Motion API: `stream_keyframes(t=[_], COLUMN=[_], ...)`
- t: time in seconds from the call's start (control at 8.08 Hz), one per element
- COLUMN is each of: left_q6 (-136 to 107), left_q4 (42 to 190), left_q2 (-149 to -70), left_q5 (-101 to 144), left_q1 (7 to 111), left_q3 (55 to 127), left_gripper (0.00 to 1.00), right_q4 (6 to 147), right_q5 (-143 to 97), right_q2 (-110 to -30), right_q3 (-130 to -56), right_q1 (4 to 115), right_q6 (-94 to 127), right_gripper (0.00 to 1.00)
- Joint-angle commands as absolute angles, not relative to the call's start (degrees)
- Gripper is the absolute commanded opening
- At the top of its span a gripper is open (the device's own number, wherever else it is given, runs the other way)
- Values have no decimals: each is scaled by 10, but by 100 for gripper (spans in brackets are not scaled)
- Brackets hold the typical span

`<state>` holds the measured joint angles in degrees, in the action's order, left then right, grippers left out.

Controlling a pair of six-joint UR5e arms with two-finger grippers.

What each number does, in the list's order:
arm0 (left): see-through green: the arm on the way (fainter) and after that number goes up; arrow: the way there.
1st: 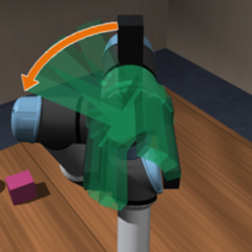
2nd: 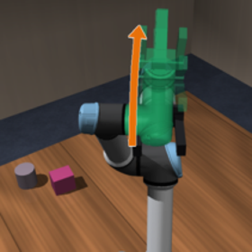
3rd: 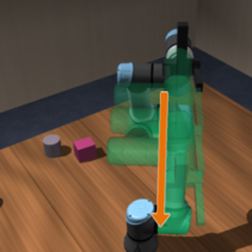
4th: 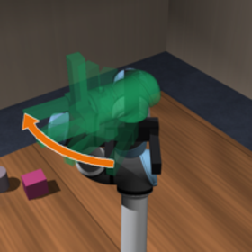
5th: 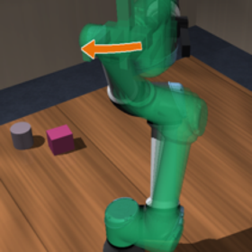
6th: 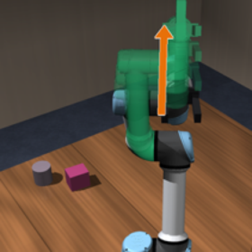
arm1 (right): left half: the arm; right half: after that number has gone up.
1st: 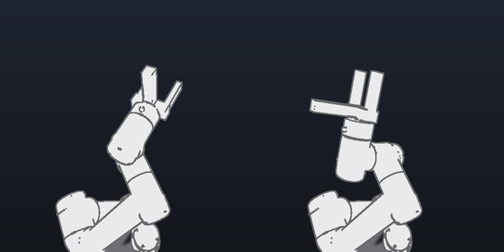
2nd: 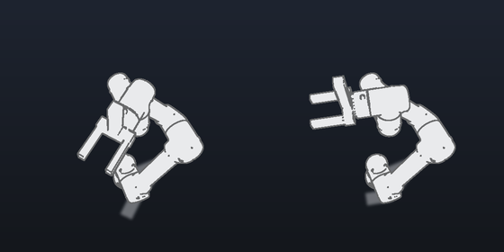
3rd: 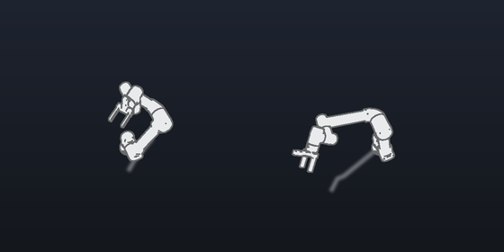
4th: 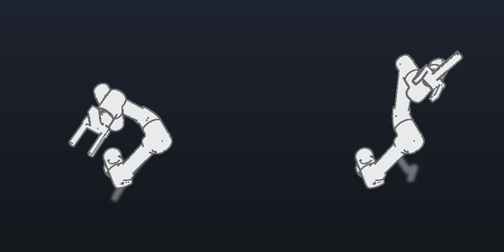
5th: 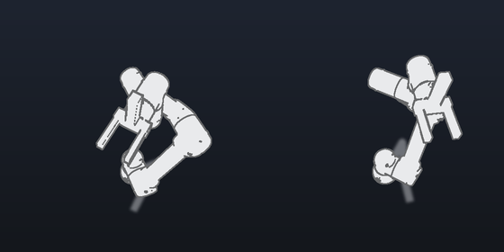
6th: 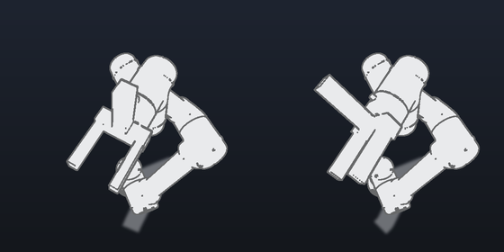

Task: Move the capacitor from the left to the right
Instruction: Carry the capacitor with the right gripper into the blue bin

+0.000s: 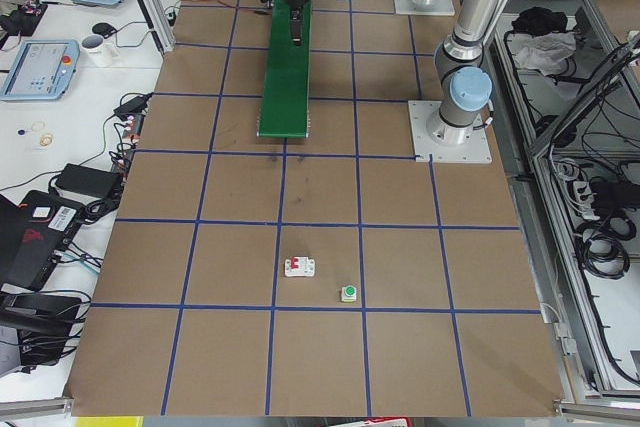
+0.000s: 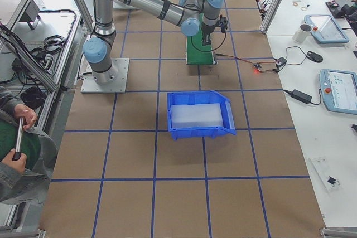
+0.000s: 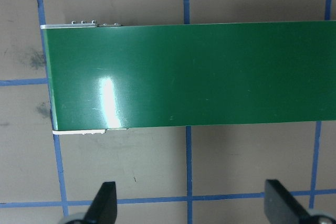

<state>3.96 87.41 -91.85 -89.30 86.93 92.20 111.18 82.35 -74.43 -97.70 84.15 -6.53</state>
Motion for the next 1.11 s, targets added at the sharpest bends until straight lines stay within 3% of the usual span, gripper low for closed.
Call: stream_keyframes(t=[0.0,0.99], left_q6=[40,40], left_q4=[874,873], left_q2=[-918,-918], left_q5=[-893,-893], left_q1=[869,869], left_q3=[921,922], left_gripper=[100,100], right_q4=[1032,995], right_q5=[871,960], right_q2=[-772,-779], right_q3=[-948,-909], right_q1=[777,546], right_q6=[-138,-399], right_gripper=[0,0])
